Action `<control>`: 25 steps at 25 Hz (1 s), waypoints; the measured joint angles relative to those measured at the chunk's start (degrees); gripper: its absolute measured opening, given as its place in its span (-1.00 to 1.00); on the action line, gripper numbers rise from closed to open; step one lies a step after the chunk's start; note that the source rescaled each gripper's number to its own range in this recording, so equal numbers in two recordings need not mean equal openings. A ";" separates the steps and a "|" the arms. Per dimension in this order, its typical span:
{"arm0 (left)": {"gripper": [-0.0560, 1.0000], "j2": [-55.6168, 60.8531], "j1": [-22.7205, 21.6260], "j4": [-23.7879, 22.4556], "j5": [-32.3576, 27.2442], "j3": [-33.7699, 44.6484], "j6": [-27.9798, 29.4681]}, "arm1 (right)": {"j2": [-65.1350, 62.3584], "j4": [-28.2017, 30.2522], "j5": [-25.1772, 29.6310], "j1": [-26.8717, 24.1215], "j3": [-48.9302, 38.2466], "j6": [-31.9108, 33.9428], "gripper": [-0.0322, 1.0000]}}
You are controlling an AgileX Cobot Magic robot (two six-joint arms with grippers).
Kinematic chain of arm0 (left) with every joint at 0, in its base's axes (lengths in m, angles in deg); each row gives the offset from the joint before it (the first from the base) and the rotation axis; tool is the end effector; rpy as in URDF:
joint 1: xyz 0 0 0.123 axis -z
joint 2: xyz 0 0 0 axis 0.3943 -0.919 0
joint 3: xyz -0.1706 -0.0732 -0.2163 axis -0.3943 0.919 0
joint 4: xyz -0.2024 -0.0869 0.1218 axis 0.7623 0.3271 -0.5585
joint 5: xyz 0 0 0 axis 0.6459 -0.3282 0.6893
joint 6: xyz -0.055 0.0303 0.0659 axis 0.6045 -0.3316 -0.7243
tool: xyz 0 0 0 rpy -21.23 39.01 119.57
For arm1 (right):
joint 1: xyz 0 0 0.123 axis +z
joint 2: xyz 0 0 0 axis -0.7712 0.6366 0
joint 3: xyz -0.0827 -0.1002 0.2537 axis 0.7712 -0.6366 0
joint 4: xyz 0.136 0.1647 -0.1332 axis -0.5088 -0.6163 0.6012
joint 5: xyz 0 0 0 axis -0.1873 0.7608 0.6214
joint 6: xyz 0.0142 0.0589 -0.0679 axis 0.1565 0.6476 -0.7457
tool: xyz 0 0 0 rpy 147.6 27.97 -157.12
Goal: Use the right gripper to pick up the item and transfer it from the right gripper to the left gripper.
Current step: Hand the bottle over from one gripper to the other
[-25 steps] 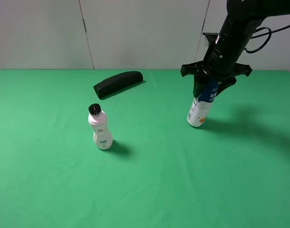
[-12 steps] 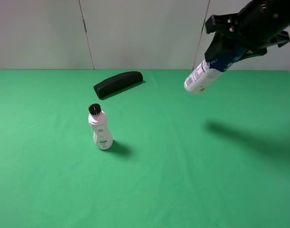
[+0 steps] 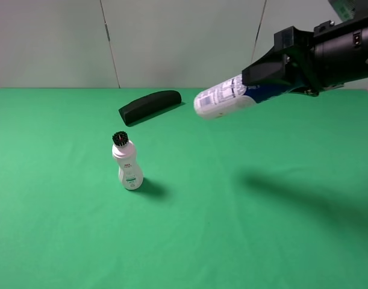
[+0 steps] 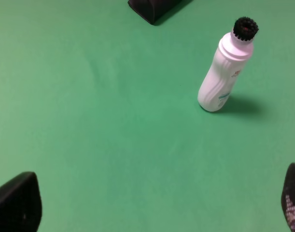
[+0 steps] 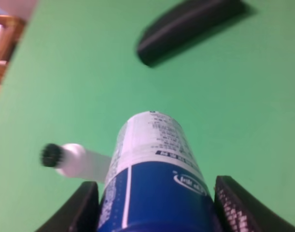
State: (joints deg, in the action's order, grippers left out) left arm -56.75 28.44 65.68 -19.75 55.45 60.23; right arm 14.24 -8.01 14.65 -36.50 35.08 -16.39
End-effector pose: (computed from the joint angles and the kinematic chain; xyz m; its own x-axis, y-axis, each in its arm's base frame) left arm -0.0072 -0.0125 0.2774 -0.4436 0.0350 -0.8955 0.2156 0.9741 -0.0687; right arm 0.2273 0.1045 0.3052 -0.7076 0.0267 -0.7061 -0.4539 0.7486 0.4832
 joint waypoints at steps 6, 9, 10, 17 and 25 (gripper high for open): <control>1.00 0.00 0.00 0.00 0.00 0.00 0.00 | 2.51 -13.02 0.68 0.00 -0.31 -11.37 -0.94; 1.00 0.00 0.00 0.00 0.00 0.00 0.00 | 2.98 -14.20 0.50 0.00 -0.36 -13.29 -0.94; 1.00 0.00 0.00 0.00 0.00 0.00 0.00 | 2.98 -14.60 0.50 0.00 -0.36 -13.65 -0.94; 1.00 0.00 0.00 0.00 0.00 0.00 0.00 | 2.98 -15.76 -0.61 0.00 -0.36 -14.13 -0.94; 1.00 0.00 0.00 0.00 0.00 0.00 0.00 | 2.98 -15.89 -0.59 0.00 -0.36 -14.13 -0.94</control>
State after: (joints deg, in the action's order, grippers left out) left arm -56.75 28.44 65.68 -19.75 55.45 60.23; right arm 17.22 -23.90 14.06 -36.50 34.72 -30.52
